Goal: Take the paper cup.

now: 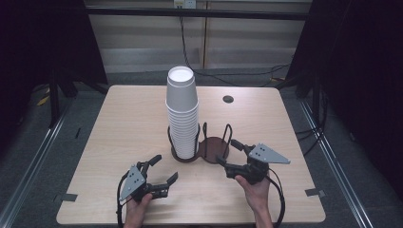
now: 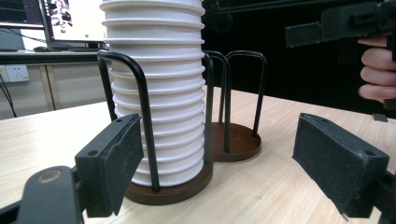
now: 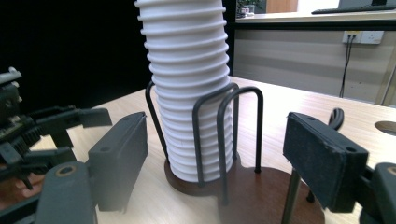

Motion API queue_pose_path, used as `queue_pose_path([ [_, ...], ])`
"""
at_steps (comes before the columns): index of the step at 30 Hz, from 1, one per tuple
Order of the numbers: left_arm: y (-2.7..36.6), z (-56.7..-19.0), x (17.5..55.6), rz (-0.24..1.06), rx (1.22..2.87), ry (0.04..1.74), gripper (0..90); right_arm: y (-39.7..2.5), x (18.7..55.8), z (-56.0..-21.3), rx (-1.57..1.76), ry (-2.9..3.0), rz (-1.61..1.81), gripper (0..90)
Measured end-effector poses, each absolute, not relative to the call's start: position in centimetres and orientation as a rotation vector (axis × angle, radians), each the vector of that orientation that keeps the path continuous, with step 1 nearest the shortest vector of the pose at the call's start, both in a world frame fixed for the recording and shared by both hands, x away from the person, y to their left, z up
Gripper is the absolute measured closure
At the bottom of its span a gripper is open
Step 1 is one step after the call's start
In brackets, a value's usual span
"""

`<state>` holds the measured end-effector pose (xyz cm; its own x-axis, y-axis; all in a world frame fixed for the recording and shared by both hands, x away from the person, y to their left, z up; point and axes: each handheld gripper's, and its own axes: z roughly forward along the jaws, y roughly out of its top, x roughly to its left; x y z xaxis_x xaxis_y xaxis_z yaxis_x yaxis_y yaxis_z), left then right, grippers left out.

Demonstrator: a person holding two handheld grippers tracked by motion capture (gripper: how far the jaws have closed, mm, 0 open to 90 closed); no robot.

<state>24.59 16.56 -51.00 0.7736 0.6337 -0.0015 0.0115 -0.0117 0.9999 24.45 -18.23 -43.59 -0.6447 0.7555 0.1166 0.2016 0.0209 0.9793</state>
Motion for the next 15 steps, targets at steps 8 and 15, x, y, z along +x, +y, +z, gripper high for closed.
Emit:
queue_pose_path([
  [8,16.6,-51.0,24.6,0.533,1.519,0.543,15.9,-17.8,25.3,-41.9,0.951,1.916,1.722,19.7],
  [15,16.6,-51.0,24.6,0.533,1.518,0.543,15.9,-17.5,26.1,-40.2,0.910,1.950,1.759,18.0],
])
